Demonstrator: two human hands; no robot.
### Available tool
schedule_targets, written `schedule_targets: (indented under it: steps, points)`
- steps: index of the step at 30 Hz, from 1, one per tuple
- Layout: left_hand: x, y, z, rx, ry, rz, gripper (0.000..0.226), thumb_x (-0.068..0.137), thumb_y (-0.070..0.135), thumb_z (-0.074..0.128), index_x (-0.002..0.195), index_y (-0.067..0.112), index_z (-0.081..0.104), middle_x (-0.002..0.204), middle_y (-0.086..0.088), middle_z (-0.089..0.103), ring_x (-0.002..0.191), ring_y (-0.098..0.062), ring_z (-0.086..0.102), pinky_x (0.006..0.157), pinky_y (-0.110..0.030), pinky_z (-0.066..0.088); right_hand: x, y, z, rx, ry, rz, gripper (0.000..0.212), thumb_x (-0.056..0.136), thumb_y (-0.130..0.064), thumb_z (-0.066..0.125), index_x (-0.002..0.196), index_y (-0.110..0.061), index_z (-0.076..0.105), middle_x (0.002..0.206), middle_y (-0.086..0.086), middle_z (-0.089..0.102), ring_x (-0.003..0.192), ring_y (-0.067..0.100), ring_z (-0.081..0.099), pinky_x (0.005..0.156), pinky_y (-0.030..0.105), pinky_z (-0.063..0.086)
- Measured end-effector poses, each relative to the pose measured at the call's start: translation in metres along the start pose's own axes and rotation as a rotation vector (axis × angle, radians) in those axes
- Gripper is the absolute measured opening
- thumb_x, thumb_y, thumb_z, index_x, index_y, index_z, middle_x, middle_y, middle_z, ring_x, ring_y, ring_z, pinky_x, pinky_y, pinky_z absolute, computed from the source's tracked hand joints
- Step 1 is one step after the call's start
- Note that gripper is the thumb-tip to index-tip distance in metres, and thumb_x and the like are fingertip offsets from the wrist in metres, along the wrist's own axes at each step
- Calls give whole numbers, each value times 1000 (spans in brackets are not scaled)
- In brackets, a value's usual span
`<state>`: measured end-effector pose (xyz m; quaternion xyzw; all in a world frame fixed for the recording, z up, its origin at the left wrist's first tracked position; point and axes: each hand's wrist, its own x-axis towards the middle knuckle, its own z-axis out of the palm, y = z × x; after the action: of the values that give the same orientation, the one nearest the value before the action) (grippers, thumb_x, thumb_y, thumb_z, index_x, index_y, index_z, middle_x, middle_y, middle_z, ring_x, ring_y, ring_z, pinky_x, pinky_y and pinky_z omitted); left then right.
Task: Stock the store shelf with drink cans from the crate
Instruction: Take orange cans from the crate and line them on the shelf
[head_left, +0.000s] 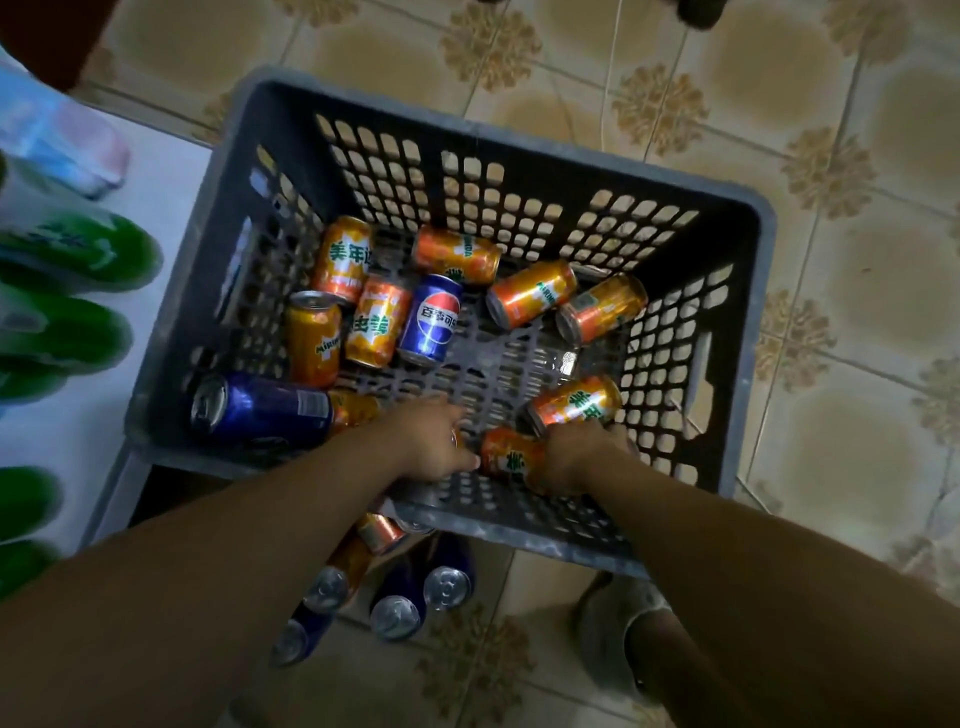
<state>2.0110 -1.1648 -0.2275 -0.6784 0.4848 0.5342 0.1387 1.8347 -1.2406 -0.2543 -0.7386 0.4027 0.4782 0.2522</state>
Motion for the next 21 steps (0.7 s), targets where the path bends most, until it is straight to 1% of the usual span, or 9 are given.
schedule_targets:
  steps: [2, 4, 6, 8, 9, 14, 17, 19, 21]
  points:
    - [3, -3, 0, 0, -8, -2, 75, 87, 50, 58, 149, 21, 27, 158, -4, 21, 142, -25, 25, 113, -36, 27, 4, 1, -2, -11, -11, -15, 76, 76, -61, 63, 139, -27, 37, 136, 8, 49, 130, 29, 39, 111, 52, 14]
    - [4, -7, 2, 2, -27, -17, 75, 87, 51, 57, 149, 21, 27, 157, -5, 22, 141, -26, 28, 112, -35, 29, 6, 2, -4, 29, 2, -19, 77, 76, -62, 64, 139, -29, 36, 135, 7, 51, 128, 29, 42, 111, 51, 14]
    - [5, -11, 5, -14, -22, -16, 76, 85, 52, 60, 148, 22, 30, 156, -5, 26, 139, -26, 30, 112, -37, 29, 1, 1, -11, 178, 67, -37, 75, 76, -61, 64, 138, -29, 38, 133, 6, 51, 125, 29, 46, 108, 46, 24]
    - [-1, -13, 6, -34, 5, -6, 77, 83, 51, 63, 147, 23, 32, 155, -4, 27, 139, -25, 30, 113, -38, 29, -9, -3, -20, 392, 145, -61, 76, 76, -54, 68, 140, -28, 37, 134, 6, 46, 121, 29, 48, 95, 32, 35]
    - [-5, -13, 6, -61, 22, 1, 75, 82, 49, 65, 146, 25, 33, 154, -3, 29, 138, -25, 31, 112, -39, 30, -17, -4, -26, 491, 184, -77, 76, 75, -50, 71, 140, -27, 38, 134, 7, 42, 119, 29, 49, 91, 30, 37]
    - [-43, -2, 0, -407, 117, 49, 79, 73, 38, 75, 142, 33, 35, 141, 4, 46, 123, -19, 48, 103, -41, 43, -66, -17, -48, 938, 432, -169, 73, 73, -28, 78, 135, -22, 41, 124, 0, 46, 108, 16, 49, 85, 27, 43]
    - [-72, -2, -7, -590, 203, 92, 92, 69, 33, 78, 145, 34, 26, 136, 7, 50, 120, -16, 52, 102, -41, 45, -101, -33, -59, 1137, 481, -240, 64, 75, -22, 77, 127, -32, 40, 108, -15, 52, 100, 9, 55, 82, 27, 48]
    - [-96, -2, -16, -684, 251, 117, 90, 72, 26, 79, 144, 33, 25, 127, 10, 54, 112, -11, 55, 100, -35, 45, -122, -45, -66, 1212, 502, -271, 61, 75, -24, 76, 123, -37, 40, 103, -22, 51, 96, 6, 58, 81, 30, 53]
    - [-126, -3, -23, -746, 304, 159, 82, 75, 19, 79, 137, 38, 29, 112, 16, 58, 101, -5, 58, 97, -29, 45, -146, -61, -75, 1265, 536, -321, 58, 75, -23, 76, 122, -34, 44, 105, -18, 54, 96, 8, 60, 79, 29, 54]
